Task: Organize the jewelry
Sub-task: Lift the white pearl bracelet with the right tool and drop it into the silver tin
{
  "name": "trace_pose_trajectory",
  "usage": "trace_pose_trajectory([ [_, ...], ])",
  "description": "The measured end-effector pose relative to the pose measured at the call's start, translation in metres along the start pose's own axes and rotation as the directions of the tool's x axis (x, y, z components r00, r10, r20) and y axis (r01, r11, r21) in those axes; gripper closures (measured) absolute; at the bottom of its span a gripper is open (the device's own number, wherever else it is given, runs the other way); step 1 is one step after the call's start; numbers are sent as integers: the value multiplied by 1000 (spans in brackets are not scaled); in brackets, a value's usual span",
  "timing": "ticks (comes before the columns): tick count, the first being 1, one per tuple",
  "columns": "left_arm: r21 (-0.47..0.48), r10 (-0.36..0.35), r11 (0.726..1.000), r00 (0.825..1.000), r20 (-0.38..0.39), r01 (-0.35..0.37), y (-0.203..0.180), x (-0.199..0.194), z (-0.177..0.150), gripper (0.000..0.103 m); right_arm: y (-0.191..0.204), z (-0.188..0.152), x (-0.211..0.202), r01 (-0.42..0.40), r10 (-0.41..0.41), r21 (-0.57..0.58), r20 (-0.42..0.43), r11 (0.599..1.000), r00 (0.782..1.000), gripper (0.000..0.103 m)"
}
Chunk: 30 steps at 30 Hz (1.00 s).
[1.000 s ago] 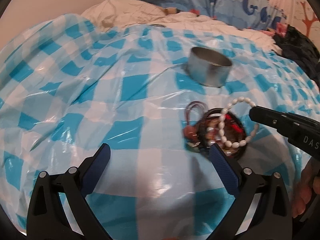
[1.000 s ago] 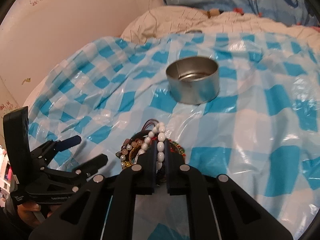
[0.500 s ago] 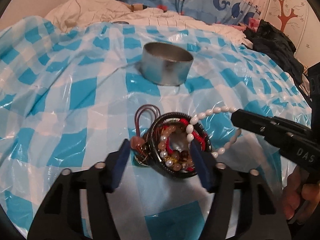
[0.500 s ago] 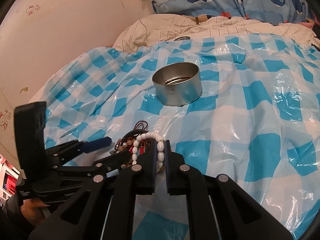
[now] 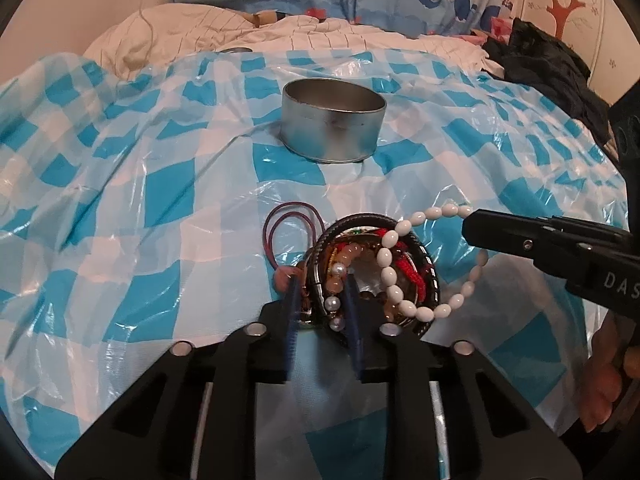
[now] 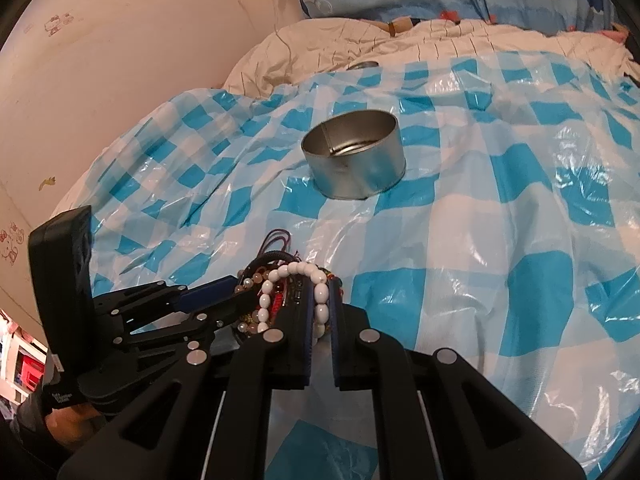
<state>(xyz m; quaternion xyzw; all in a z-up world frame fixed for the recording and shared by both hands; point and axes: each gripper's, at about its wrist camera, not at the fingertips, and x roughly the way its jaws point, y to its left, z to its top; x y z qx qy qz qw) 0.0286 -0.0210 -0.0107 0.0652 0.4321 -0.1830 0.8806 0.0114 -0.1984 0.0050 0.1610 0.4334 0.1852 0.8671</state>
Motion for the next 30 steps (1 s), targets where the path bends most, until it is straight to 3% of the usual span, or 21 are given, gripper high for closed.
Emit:
trace_pose_trajectory([
  [6,48,33,998,999,15,-34,-5,-6,0,89,-3,-2,3,-10,10,6,-1,1000,1000,95],
  [7,60,43,997,999,21,-44,-7,-7,0,95,-2,-2,2,-10,10,-1,8,1000,1000,95],
  [15,166,180,967,979,99,-195,-21,-26,1,96,2,2,-13,-28,29,-16,94,999,995,95],
  [18,122,127,983,986,106,-140,-13,-37,5,96,5,4,-22,-51,55,-29,143,998,988,95],
  [21,-29,-43,999,996,78,46,16,-43,9,96,10,5,-31,-67,76,-53,190,996,979,95],
  [22,-59,-65,996,994,85,70,24,-45,10,96,11,6,-33,-70,80,-57,199,996,977,95],
  [30,-132,-100,984,987,127,116,43,-48,31,96,4,14,-45,-99,103,-29,239,995,965,95],
])
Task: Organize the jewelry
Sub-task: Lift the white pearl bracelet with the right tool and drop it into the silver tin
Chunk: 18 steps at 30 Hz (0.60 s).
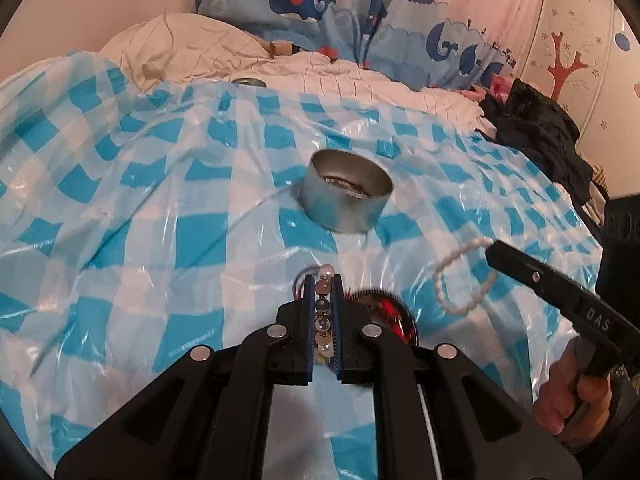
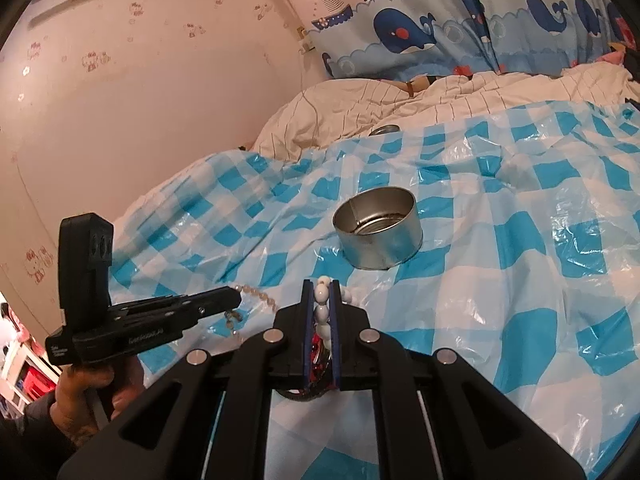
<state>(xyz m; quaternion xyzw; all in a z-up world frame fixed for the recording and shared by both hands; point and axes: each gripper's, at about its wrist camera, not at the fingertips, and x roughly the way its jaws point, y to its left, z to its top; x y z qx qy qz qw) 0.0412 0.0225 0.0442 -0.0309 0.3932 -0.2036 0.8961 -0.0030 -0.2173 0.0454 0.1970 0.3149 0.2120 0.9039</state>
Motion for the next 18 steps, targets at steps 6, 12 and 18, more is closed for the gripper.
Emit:
trace_pose_trajectory([
  [6,10,-67,998,998,13,67,-12,17,26,96,-6,18,7,-30,30,30,10,999,999,95],
  [12,36,-98,995,994,49,96,-29,39,62,96,-6,42,24,-34,34,-5,19,999,999,95],
  [18,15,-112,994,990,81,111,-30,61,100,96,-12,69,46,-28,28,-18,35,999,999,95],
])
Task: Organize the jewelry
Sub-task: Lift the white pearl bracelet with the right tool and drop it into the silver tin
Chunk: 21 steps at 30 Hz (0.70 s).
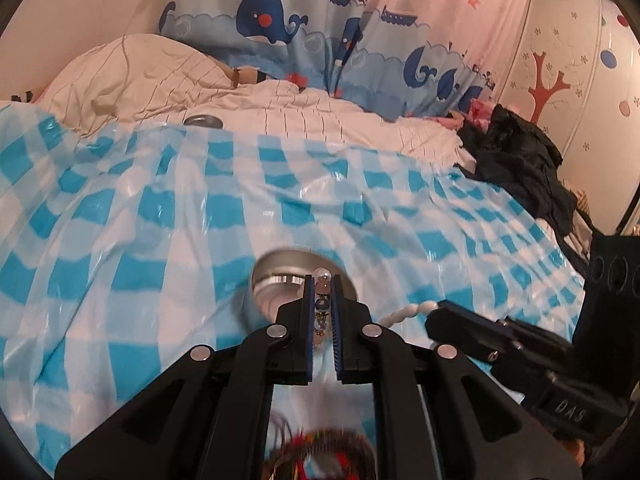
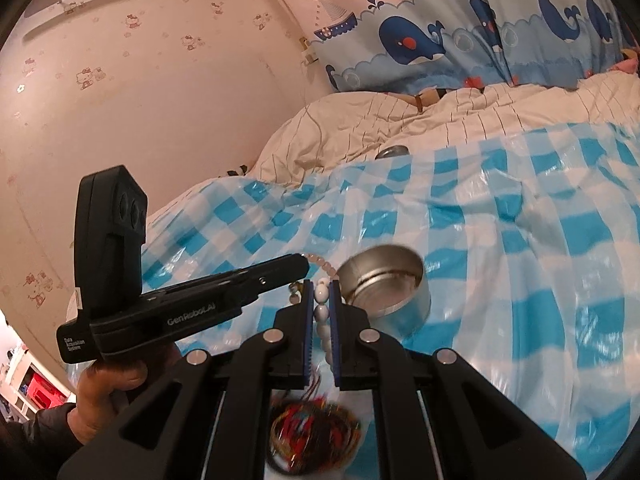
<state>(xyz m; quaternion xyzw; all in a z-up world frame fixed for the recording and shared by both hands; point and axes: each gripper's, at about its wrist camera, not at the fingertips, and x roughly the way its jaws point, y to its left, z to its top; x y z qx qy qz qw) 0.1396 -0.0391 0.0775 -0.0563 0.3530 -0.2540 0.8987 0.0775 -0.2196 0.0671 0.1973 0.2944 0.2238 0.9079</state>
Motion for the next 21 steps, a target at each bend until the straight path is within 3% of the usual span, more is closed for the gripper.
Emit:
trace_pose_trajectory([
  [5,-28,-17,999,1000,0,17,6,25,20,95,-6,20,27,21,-20,-11,10,1000,1000,95],
  [8,-30,37,999,995,-88,-40,13,53,20,95,-15,22,53,53,-53,1,-49,999,997,94],
  [9,-23,77,996,989,-126,-81,16,62,17,95,-22,20,62,60,-58,22,-83,998,995,89],
  [10,-19,92,995,986,-141,-96,19,64,13,95,-27,17,66,73,-69,40,-98,997,993,75],
  [11,-11,117,993,982,-149,-120,21,64,11,94,-31,15,65,80,-75,53,-96,995,993,69],
  [12,-3,132,991,980,-150,-134,23,63,9,92,-34,12,63,84,-78,61,-94,995,993,64],
  [15,24,175,985,976,-130,-174,24,44,5,79,-37,10,50,91,-83,81,-97,993,992,63],
  [17,22,182,983,976,-121,-180,25,27,-2,66,-32,4,38,91,-83,77,-107,993,991,63],
  [21,62,194,980,970,-145,-187,21,-4,-35,62,-14,-31,8,104,-95,49,-166,993,981,60],
])
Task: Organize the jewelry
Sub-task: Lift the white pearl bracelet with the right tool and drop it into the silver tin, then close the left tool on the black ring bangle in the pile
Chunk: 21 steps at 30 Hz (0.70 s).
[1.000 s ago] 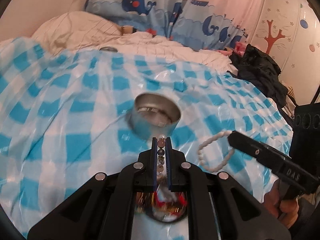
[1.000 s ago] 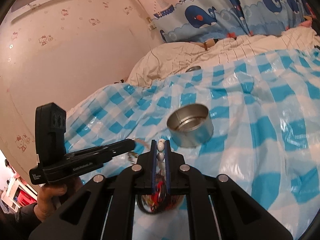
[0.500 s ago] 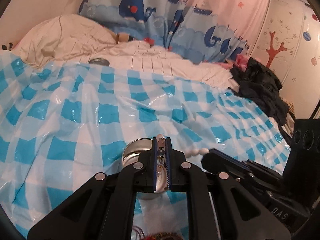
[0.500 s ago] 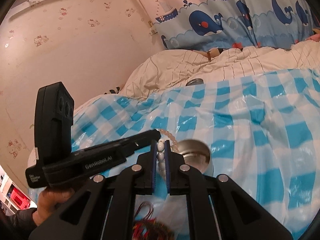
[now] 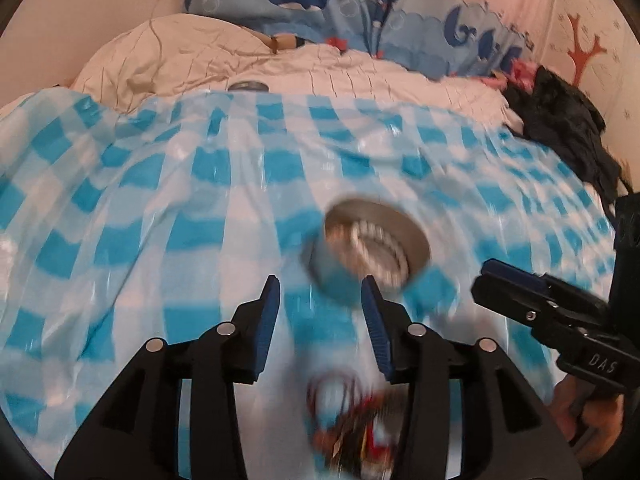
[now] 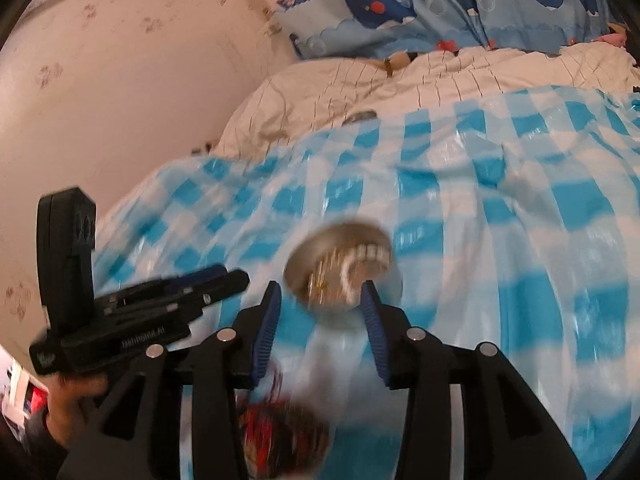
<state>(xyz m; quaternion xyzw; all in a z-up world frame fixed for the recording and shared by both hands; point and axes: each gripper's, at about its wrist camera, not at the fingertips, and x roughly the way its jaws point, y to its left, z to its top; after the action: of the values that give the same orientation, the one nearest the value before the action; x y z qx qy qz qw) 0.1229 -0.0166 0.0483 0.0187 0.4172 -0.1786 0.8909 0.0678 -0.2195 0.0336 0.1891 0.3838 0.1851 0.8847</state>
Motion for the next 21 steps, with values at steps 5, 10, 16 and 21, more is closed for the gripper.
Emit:
trace_pose_trajectory([
  [5,73,-4,997,1000,-31,6,-6,-19,-60,62,6,-52,-20,29,-27,22,-49,999,998,60],
  [10,88,-6,996,999,-40,9,-5,-21,-82,62,18,-63,-17,18,-18,-6,-51,1000,999,60],
  [16,94,-19,995,999,-35,23,-8,-16,-82,62,17,-66,-12,24,-25,-10,-53,1000,998,60],
  [21,130,-45,990,998,-44,50,-22,-9,-83,62,13,-65,-12,37,-37,1,-47,999,998,60],
])
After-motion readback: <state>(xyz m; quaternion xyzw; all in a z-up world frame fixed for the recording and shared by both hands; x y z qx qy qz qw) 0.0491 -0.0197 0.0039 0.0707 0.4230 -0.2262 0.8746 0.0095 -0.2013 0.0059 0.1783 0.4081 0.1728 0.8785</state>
